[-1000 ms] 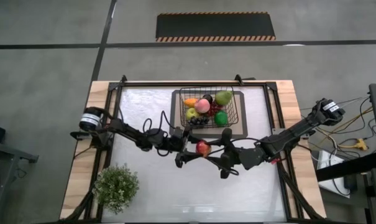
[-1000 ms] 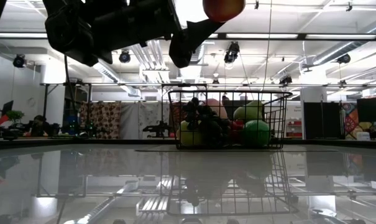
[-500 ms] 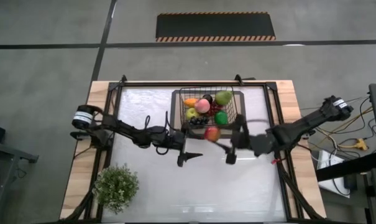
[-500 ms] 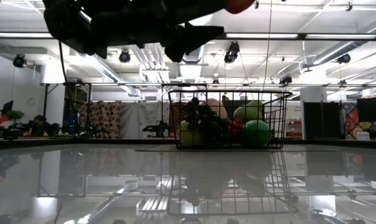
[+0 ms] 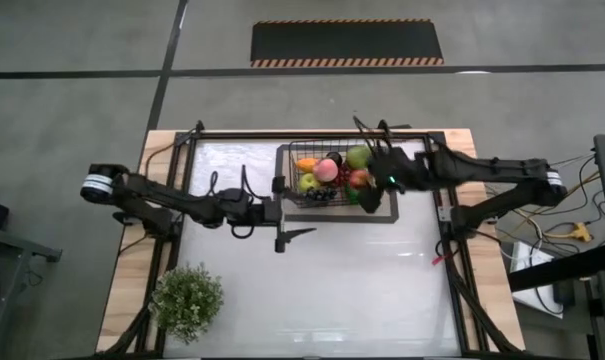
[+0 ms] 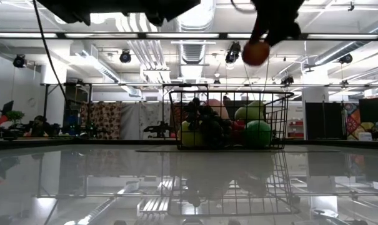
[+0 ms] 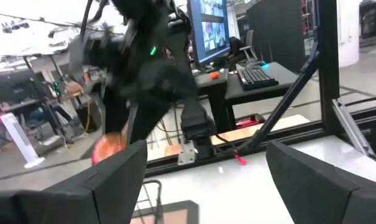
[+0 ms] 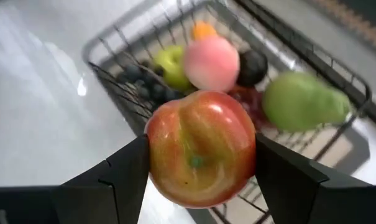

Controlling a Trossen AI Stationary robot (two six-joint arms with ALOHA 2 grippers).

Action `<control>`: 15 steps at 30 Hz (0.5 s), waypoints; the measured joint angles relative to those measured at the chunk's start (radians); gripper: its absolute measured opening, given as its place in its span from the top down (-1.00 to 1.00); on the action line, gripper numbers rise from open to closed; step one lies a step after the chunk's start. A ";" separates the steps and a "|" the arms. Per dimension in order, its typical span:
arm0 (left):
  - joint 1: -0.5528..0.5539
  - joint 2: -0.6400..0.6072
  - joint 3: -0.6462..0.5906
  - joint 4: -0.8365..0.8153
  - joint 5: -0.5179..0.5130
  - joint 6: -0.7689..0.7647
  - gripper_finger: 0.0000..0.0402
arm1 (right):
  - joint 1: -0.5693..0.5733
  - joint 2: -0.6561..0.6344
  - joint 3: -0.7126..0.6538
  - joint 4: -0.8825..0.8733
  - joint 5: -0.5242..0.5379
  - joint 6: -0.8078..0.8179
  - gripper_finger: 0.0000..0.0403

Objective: Build produce basket
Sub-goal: Put the red apple into the black wire basket

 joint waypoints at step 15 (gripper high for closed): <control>0.000 -0.058 0.000 -0.036 -0.009 0.046 -0.55 | -0.297 0.230 -0.022 -0.038 -0.191 -0.107 -0.20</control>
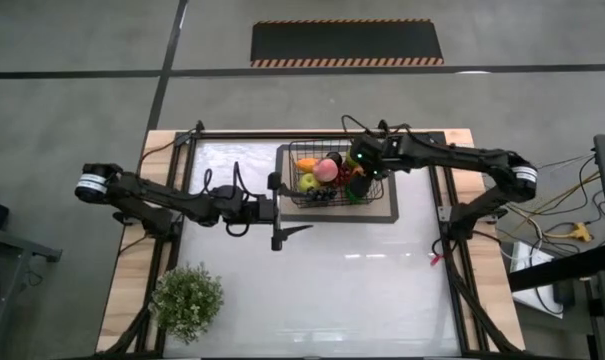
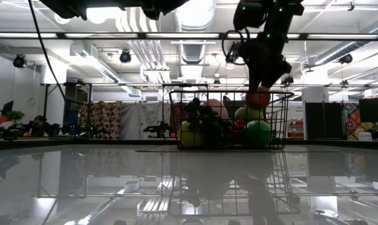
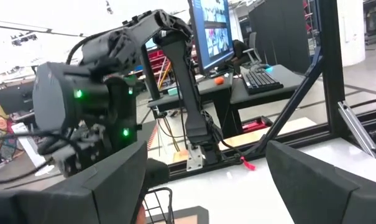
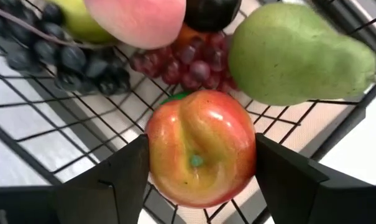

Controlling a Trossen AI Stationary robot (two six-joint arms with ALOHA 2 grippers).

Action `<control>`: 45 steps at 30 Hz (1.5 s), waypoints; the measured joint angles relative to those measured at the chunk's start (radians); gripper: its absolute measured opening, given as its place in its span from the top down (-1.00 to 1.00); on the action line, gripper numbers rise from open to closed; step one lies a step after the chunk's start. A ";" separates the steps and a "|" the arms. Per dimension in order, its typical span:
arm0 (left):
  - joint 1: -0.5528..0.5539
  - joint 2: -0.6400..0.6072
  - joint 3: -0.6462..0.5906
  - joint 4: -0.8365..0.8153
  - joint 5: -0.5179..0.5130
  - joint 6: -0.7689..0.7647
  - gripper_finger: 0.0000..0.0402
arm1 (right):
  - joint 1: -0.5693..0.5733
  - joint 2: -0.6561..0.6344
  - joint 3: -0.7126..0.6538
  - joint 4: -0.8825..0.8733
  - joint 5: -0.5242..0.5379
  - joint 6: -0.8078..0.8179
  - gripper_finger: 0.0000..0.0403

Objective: Build produce basket
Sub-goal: Put the red apple into the black wire basket, then return to Home Position

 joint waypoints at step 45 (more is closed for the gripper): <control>-0.127 -0.722 -0.397 -0.407 -0.107 -0.220 -0.11 | 0.550 -0.607 -0.683 0.892 0.151 -0.352 -0.32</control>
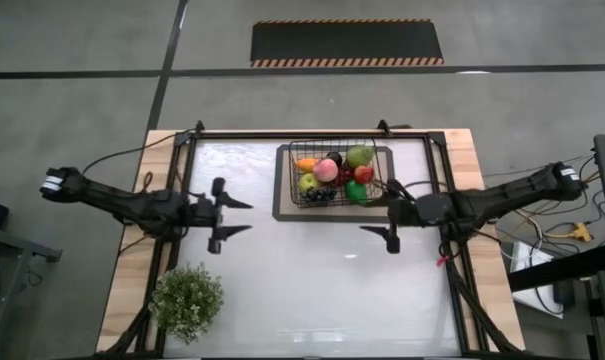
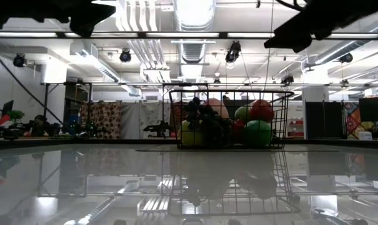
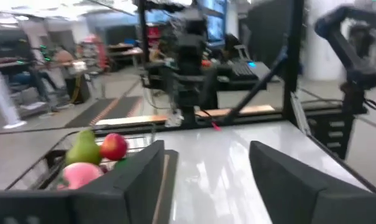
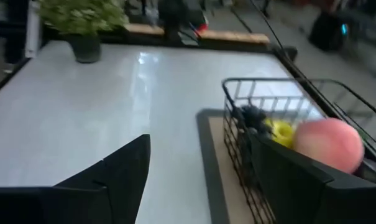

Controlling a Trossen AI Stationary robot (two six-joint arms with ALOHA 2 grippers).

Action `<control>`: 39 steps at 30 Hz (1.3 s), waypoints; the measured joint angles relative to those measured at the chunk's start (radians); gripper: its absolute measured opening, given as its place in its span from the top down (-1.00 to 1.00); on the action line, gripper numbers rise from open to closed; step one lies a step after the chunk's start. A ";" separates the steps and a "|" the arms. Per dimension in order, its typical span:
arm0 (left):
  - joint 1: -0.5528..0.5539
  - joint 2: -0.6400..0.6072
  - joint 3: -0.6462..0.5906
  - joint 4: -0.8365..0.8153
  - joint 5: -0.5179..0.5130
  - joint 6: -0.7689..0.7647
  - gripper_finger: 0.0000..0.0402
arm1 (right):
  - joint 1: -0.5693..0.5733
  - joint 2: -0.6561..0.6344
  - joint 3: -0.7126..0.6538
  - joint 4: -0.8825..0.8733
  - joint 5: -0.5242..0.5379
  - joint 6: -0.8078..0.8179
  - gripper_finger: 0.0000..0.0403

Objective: Build produce basket
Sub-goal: Return to Home Position

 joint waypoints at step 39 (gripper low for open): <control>0.002 -0.548 -0.373 0.005 -0.099 0.110 0.72 | -0.309 -0.522 -0.493 0.642 -0.337 -0.415 -0.15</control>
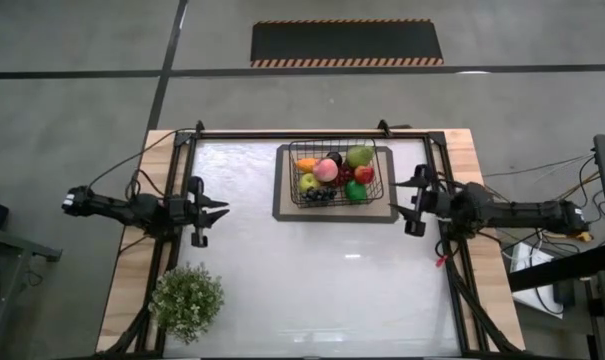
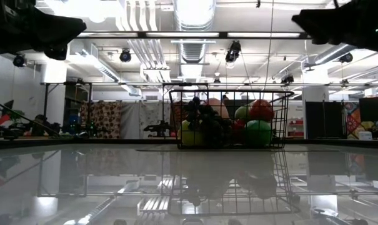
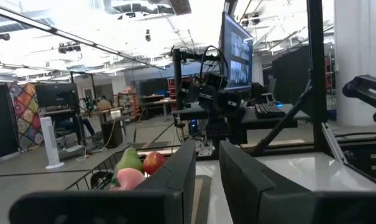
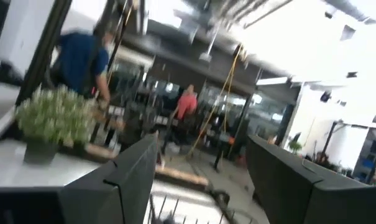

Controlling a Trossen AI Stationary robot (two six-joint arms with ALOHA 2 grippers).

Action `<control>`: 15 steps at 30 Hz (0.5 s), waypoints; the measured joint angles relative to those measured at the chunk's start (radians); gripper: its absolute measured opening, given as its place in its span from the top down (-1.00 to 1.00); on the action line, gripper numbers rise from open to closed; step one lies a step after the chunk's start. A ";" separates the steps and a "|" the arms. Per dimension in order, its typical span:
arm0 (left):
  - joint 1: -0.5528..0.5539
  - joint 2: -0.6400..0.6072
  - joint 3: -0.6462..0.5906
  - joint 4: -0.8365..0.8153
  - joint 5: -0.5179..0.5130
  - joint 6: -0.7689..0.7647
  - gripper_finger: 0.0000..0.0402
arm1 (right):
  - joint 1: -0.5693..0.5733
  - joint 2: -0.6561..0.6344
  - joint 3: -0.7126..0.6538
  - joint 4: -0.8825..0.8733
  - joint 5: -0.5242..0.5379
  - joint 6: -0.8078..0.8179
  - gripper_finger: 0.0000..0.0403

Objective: Build produce basket
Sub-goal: Return to Home Position

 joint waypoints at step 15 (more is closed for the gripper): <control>0.000 0.050 -0.002 0.002 -0.001 -0.003 0.72 | 0.000 -0.171 -0.040 -0.041 -0.015 0.573 -0.19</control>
